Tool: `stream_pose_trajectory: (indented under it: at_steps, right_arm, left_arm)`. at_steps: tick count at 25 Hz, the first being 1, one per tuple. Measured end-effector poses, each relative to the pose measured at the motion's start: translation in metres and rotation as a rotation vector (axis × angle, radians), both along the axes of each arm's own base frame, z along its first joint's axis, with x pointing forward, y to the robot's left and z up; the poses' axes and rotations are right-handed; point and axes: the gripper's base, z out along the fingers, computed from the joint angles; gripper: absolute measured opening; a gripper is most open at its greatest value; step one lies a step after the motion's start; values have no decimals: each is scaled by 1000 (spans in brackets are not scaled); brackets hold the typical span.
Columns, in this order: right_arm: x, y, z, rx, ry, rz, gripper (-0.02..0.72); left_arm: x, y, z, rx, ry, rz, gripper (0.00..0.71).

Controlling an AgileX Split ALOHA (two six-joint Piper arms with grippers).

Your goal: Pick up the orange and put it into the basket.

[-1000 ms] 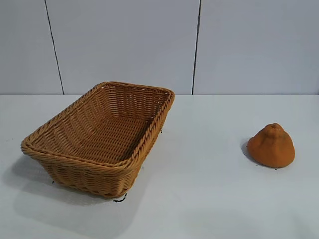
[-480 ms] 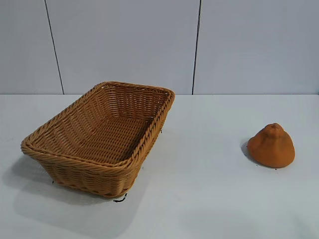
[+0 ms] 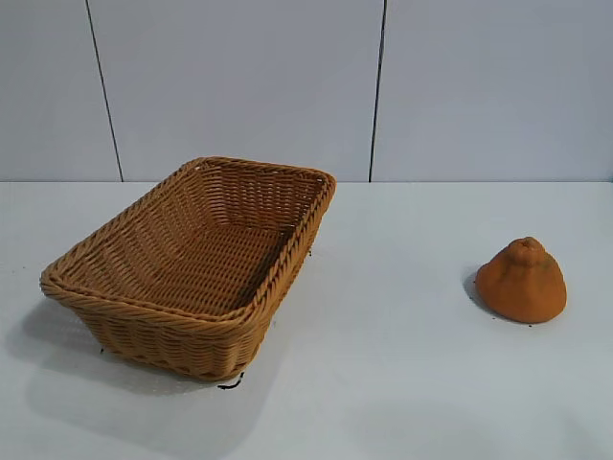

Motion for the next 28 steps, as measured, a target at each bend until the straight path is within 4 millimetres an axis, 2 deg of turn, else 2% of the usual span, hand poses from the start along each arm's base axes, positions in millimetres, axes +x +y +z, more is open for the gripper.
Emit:
stream_pose_trajectory:
  at_steps: [4,8,10,11,12,13,15,19,20,21,22,24,25,26,28]
  right_arm:
    - [0,0,0,0,0,0,638]
    - [0,0,0,0,-1,0,638]
    - [0,0,0,0,-1,0,638]
    - [0,0,0,0,-1,0,638]
    - [0,0,0,0,-1,0,638]
    - [0,0,0,0,-1,0,638]
    - [0,0,0,0,-1,0,638]
    - [0,0,0,0,-1,0,638]
    - [0,0,0,0,-1,0,638]
    - [0,0,0,0,-1,0,638]
    - [0,0,0,0,-1,0,638]
    - [0,0,0,0,-1,0,638]
    - [0,0,0,0,-1,0,638]
    - [0,0,0,0,-1,0,638]
    - [0,0,0,0,-1,0,638]
  left_arm:
    - [4,0,8,-1,1,1,697]
    - [26,1,29,-4,43,4,697]
    - [44,2,39,-6,83,6,697]
    - [44,2,39,-6,83,6,697]
    - [54,2,45,-7,101,6,697]
    - [73,3,52,-9,137,8,697]
    - [94,4,57,-11,180,10,697]
    - [140,6,57,-15,270,14,697]
    - [140,6,57,-15,270,14,697]
    - [161,7,54,-11,294,13,697]
    - [171,7,52,-9,308,11,697]
    - [189,8,48,-5,328,2,697]
    - [189,8,48,-5,328,2,697]
    - [202,7,45,-18,343,-9,697]
    - [212,5,40,-36,360,-28,697]
